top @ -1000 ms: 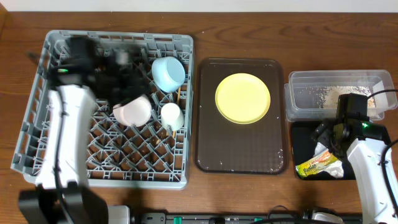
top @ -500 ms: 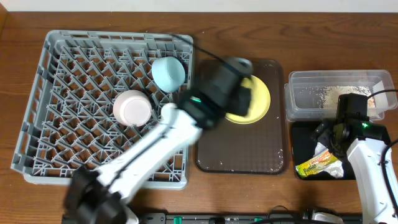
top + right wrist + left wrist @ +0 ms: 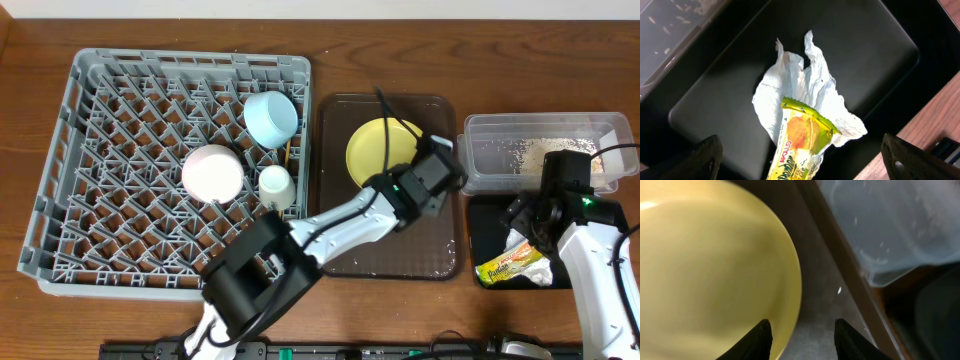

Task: Sort waste into correct bins and load items into the dishwasher rack
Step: 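Move the left gripper to the yellow plate rim and grasp it, then carry the yellow plate to the rack and stand it upright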

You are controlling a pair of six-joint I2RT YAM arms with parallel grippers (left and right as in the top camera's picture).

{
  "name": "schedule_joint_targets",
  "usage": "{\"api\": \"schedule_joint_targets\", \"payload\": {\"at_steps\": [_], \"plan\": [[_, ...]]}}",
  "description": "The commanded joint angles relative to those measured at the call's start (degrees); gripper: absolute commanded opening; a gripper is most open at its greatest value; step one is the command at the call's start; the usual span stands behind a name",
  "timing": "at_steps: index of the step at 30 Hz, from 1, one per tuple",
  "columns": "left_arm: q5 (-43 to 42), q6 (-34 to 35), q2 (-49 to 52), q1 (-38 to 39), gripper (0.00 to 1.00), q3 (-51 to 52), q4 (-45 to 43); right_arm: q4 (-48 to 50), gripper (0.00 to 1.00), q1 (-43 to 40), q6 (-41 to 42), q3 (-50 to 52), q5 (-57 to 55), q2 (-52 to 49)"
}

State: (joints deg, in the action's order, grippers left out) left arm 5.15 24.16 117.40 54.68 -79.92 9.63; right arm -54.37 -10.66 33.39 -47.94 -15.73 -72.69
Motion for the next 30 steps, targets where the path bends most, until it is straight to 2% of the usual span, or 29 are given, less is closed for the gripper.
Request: {"api": "schedule_joint_targets", "payload": {"at_steps": [1,10,17,18,20,23,30], "plan": [[1.55,-1.2,2.43,0.63,0.43,-0.61,-0.74,-0.07,0.99,-0.42,-0.22,-0.7,-1.18,0.46],[2.01,-5.46,4.85,0.66,0.44,-0.61,-2.08,-0.07,0.99,-0.42,-0.22,-0.7,-1.18,0.46],[1.99,-5.51,7.67,0.66,0.43,-0.57,-2.47,-0.07,0.99,-0.42,-0.22,-0.7,-1.18,0.46],[1.99,-5.51,7.72,0.66,0.4,-0.57,-2.43,-0.07,0.99,-0.42,-0.22,-0.7,-1.18,0.46],[1.99,-5.49,7.69,0.66,0.23,-0.57,-2.51,-0.07,0.99,-0.42,-0.22,-0.7,-1.18,0.46],[1.97,-5.49,7.08,0.66,0.08,-0.59,-2.93,-0.07,0.99,-0.42,-0.22,-0.7,-1.18,0.46],[-3.13,-5.25,0.2,0.74,0.06,-0.59,0.11,-0.07,0.99,-0.42,-0.22,-0.7,-1.18,0.46]]}}
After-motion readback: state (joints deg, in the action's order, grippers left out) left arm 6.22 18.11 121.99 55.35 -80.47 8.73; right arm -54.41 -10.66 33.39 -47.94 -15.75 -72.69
